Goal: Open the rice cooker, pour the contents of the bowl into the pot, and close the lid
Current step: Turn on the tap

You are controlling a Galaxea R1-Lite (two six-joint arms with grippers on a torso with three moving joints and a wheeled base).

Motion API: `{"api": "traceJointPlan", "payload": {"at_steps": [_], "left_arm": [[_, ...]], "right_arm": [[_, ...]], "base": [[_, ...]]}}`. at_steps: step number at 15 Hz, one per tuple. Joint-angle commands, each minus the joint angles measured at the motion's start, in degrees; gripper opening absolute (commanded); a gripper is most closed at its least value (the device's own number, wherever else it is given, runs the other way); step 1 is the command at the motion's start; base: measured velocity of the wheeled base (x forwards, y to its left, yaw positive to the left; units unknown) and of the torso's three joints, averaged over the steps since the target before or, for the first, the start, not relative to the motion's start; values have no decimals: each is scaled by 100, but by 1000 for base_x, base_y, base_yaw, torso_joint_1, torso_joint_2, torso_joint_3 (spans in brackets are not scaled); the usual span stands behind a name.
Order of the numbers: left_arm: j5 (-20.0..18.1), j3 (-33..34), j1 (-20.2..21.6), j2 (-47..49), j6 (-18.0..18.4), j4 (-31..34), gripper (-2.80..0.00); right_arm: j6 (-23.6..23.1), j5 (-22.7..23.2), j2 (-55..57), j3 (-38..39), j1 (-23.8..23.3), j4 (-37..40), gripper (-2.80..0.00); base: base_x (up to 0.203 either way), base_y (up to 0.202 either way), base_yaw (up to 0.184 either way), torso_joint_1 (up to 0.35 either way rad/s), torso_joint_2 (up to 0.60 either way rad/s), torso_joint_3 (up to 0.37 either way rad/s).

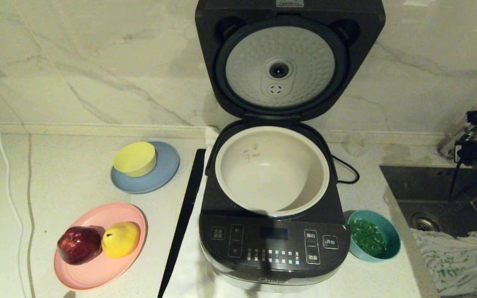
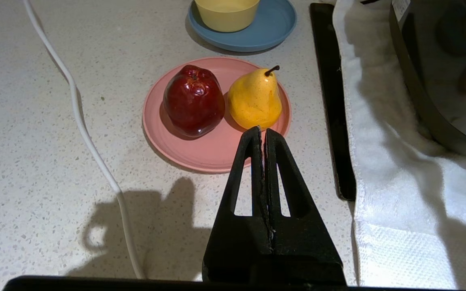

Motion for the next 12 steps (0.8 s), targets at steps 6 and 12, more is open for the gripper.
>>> {"api": "traceJointPlan", "payload": {"at_steps": [6, 12], "left_arm": [[1, 18, 0, -1, -7, -2, -280], [1, 18, 0, 2, -3, -2, -280]], "right_arm": [[-131, 57, 941, -1232, -188, 60, -280], [-122, 55, 1485, -2034, -200, 281, -280]], "base": [[0, 0, 0, 0, 0, 0], [0, 0, 0, 0, 0, 0]]}}
